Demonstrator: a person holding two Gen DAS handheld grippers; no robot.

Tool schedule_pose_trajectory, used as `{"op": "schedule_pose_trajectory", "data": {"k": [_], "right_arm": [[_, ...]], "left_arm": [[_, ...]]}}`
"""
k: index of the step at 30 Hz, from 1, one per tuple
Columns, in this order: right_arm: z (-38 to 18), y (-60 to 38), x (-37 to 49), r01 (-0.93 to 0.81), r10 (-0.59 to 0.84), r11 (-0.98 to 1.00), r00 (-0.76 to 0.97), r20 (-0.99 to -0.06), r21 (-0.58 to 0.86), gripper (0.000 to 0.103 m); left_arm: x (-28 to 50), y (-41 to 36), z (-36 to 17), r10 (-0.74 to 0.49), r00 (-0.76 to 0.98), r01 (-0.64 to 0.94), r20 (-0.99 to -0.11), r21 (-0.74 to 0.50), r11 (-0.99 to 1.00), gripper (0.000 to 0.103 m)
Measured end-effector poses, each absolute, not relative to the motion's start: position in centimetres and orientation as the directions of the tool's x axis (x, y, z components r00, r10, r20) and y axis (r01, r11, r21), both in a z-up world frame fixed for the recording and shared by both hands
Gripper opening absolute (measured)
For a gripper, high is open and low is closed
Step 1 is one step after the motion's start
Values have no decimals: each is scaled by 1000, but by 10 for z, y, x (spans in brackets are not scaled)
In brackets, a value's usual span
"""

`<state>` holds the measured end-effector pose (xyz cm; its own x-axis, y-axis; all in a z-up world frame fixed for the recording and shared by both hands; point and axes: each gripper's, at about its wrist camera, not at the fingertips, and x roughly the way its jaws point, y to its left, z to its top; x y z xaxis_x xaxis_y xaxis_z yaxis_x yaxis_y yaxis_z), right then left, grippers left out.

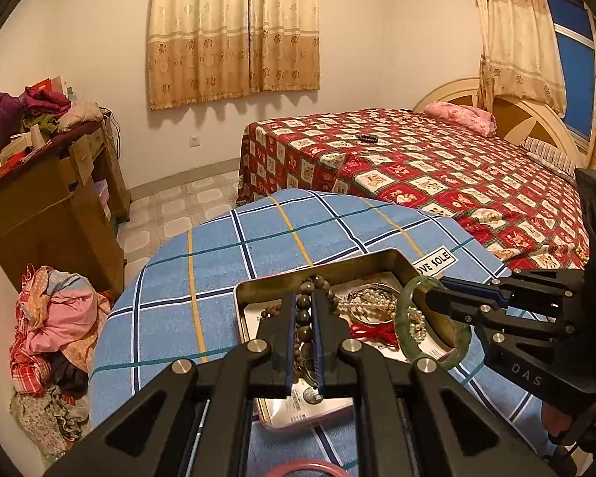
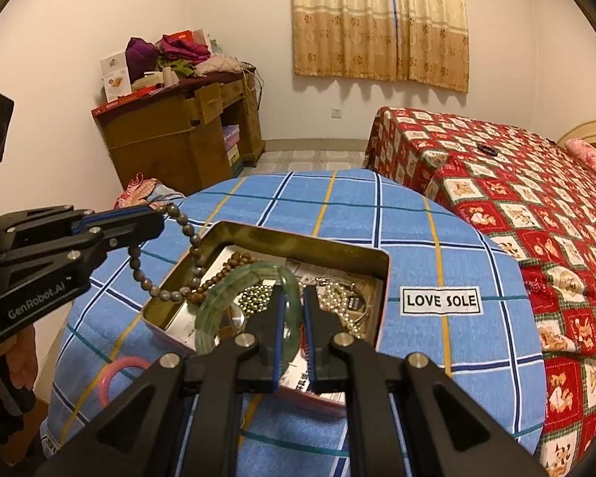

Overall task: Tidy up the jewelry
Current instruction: 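Lower the bead bracelet and jade bangle into the pink tin and open both grippers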

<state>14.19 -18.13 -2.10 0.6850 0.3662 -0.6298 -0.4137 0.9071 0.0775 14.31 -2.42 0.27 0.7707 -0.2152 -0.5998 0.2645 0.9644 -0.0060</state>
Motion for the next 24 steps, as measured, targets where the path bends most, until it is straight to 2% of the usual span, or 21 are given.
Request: {"op": "schedule_pose_trajectory", "data": {"k": [24], "right_arm": [[-41,-180,167,-349,293,936,682,-670,53,11]], "left_arm": [[179,-20,-22,-181,740,201,-648,-44,979,7]]}}
